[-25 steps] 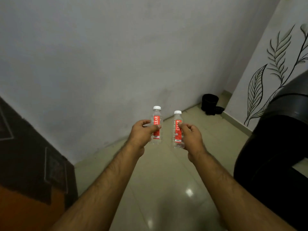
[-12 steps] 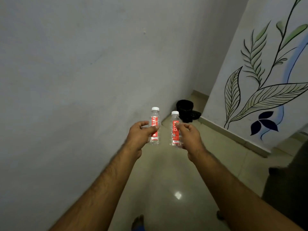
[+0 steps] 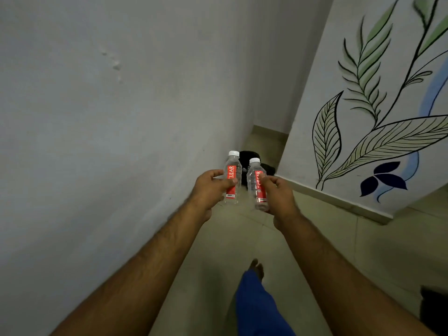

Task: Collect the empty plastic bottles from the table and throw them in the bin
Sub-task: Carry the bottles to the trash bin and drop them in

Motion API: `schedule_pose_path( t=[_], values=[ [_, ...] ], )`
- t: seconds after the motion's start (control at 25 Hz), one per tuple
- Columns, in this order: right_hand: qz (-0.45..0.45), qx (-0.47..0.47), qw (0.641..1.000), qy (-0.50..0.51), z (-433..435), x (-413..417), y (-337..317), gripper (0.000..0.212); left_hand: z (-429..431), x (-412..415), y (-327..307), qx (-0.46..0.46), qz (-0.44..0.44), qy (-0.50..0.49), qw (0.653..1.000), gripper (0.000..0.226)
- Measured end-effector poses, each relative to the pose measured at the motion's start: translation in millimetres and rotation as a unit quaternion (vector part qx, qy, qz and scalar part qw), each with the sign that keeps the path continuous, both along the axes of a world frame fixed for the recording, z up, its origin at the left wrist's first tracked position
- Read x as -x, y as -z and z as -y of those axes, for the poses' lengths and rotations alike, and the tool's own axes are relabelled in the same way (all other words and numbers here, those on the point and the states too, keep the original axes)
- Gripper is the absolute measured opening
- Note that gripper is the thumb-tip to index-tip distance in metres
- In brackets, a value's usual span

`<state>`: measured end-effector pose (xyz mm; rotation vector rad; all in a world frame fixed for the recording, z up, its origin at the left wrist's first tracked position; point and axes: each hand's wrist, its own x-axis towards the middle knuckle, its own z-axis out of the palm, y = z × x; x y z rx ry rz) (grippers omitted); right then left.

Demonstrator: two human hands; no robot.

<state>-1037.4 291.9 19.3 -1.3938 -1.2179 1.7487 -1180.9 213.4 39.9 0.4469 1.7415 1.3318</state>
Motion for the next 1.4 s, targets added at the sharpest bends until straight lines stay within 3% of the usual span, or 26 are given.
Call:
schedule_pose_path(
  t=[0.24, 0.4, 0.48, 0.64, 0.88, 1.12, 1.28, 1.4],
  values=[
    [0.057, 0.033, 0.998, -0.008, -174.3, 86.7, 41.2, 0.026, -184.3, 75.6, 40.7, 0.085, 0.027, 0.001, 0.996, 0.046],
    [0.119, 0.09, 0.989, -0.012, -283.0, 150.4, 94.5, 0.023, -292.5, 135.0, 94.0, 0.137, 0.082, -0.011, 0.987, 0.011],
    [0.139, 0.119, 0.983, 0.001, -334.5, 182.0, 130.1, 0.022, -345.7, 166.9, 133.2, 0.152, 0.082, 0.005, 0.985, 0.005],
    [0.165, 0.174, 0.971, 0.018, -419.6, 239.1, 201.6, 0.016, -439.5, 225.4, 213.8, 0.192, 0.068, 0.07, 0.977, 0.01],
    [0.223, 0.231, 0.947, -0.009, -537.0, 300.3, 369.9, 0.02, -569.7, 282.2, 382.9, 0.285, 0.042, 0.095, 0.953, 0.026],
    [0.281, 0.217, 0.931, -0.08, -587.7, 311.3, 539.8, 0.007, -621.1, 290.9, 536.9, 0.333, 0.022, 0.086, 0.939, 0.028],
    [0.307, 0.214, 0.919, -0.125, -603.1, 309.2, 616.3, 0.036, -639.2, 285.7, 610.3, 0.345, 0.013, 0.105, 0.933, 0.028],
    [0.282, 0.212, 0.93, -0.102, -597.6, 307.3, 626.9, 0.036, -635.5, 279.9, 623.2, 0.348, -0.042, 0.092, 0.932, 0.037]
  ],
)
